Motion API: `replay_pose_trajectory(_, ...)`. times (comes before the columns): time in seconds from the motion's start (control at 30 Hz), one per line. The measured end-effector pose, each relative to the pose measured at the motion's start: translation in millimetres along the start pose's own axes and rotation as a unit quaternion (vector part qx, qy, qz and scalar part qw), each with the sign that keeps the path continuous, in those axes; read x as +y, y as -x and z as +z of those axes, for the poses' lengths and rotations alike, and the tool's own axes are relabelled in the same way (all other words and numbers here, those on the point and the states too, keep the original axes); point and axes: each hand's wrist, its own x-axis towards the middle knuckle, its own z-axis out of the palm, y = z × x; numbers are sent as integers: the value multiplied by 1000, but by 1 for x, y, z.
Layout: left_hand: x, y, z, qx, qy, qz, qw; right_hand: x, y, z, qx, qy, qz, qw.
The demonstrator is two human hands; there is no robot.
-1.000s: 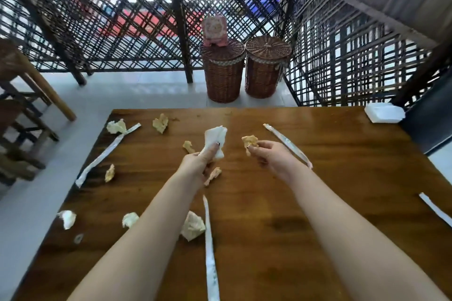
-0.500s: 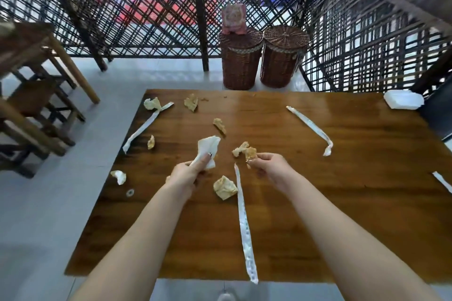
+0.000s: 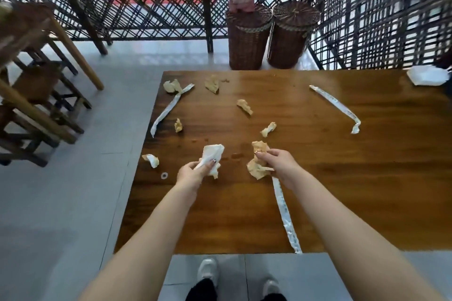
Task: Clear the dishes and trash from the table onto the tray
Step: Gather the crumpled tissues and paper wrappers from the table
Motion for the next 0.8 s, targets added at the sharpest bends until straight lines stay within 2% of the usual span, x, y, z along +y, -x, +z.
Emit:
replay_pose_trajectory(0.13, -12, -28, -9, -4, -60, 34, 998, 11, 4, 28, 38, 3, 15, 999)
replay_pose_trajectory(0.3, -21, -58, -8, -14, -196, 88, 977, 24, 1, 48, 72, 21, 16, 997)
replay_pose_trajectory(0.43, -18, -79, -10, -64, -344, 165, 922, 30, -7, 52, 85, 24, 23, 996)
replay_pose_trajectory(0.63, -13, -101, -15, -136, -496, 199, 834, 26, -11, 50, 34, 39, 25, 998)
replay_pose_trajectory(0.8, -14, -110, -15, -145, -545, 199, 801, 27, -16, 45, 31, 23, 35, 999)
